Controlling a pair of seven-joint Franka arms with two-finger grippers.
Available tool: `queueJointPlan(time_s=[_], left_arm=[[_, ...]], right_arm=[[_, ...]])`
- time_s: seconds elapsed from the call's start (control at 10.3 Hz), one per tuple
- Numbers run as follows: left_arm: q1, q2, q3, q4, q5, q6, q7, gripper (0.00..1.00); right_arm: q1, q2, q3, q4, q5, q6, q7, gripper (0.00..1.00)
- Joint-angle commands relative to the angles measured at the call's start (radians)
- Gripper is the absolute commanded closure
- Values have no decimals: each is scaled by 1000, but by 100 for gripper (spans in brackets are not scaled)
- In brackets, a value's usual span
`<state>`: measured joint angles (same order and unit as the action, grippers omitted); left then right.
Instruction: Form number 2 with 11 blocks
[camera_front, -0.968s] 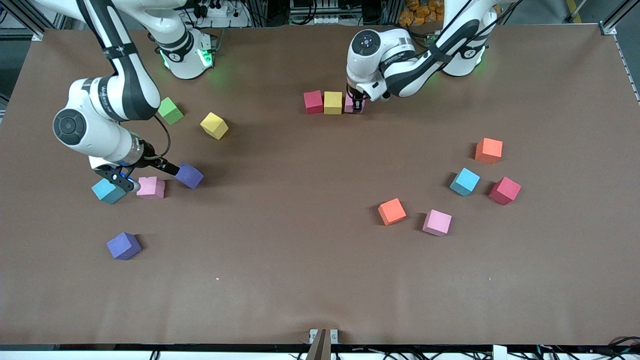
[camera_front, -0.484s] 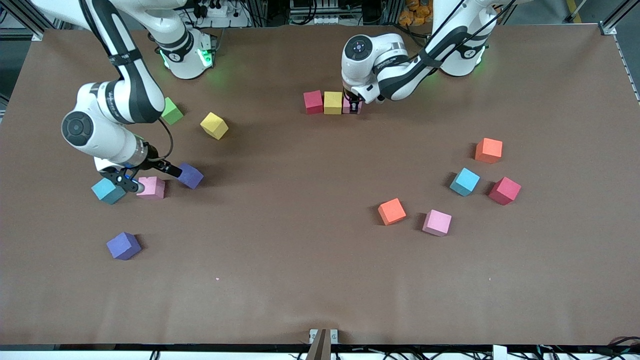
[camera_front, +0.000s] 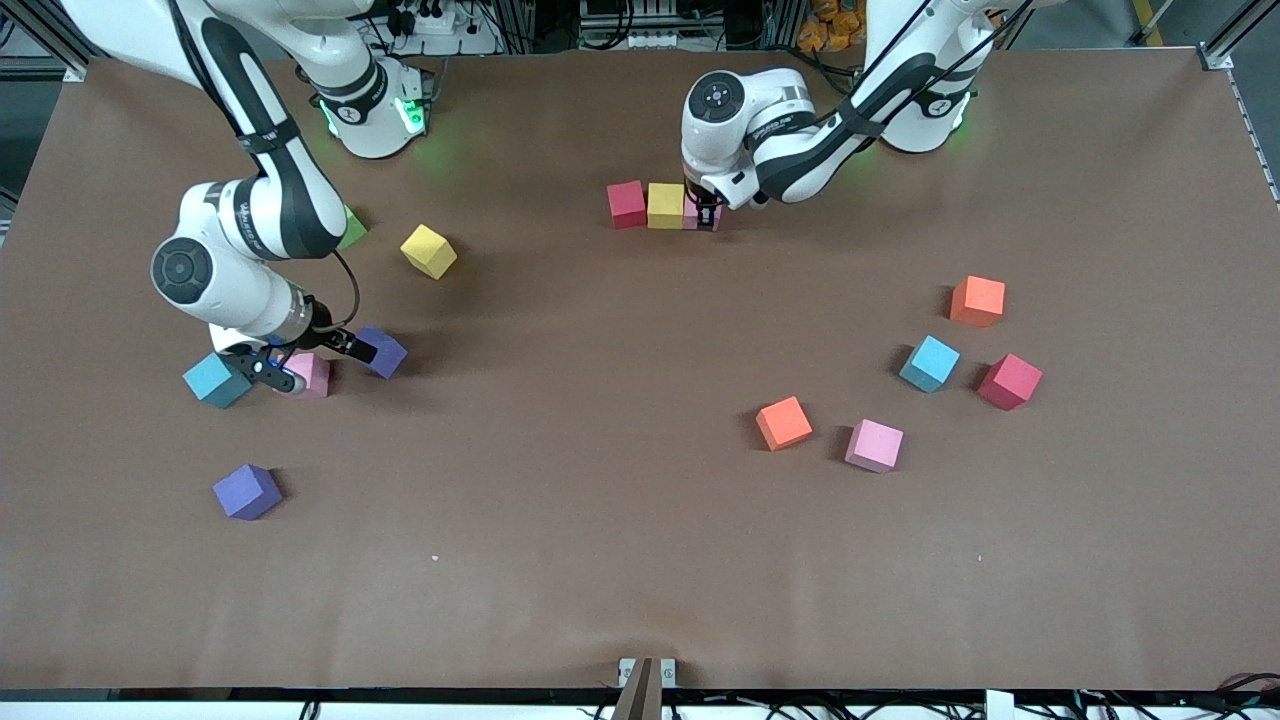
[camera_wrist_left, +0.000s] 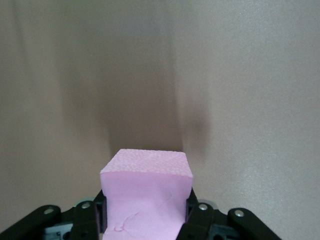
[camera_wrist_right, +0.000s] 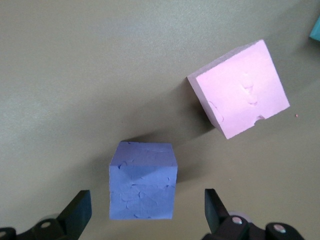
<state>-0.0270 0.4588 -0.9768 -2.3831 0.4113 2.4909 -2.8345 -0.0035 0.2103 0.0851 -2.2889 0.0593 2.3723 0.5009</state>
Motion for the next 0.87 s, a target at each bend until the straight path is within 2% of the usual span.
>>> queueJointPlan(time_s=[0.0, 0.19, 0.29, 0.39, 0.77], left_arm=[[-27, 4, -8, 5, 46, 2, -350, 100], [-27, 9, -7, 5, 46, 2, -350, 100], [-28, 9, -7, 5, 47, 2, -350, 25], [-31, 8, -7, 5, 47, -1, -352, 0], [-34, -3, -8, 7, 50, -27, -346, 0]], right_arm=[[0, 18, 4, -4, 16, 22, -19, 0], [7, 40, 4, -4, 16, 36, -19, 0], [13, 47, 4, -4, 16, 48, -19, 0], [14, 60, 4, -4, 17, 64, -19, 1], [25, 89, 4, -4, 16, 87, -22, 2]])
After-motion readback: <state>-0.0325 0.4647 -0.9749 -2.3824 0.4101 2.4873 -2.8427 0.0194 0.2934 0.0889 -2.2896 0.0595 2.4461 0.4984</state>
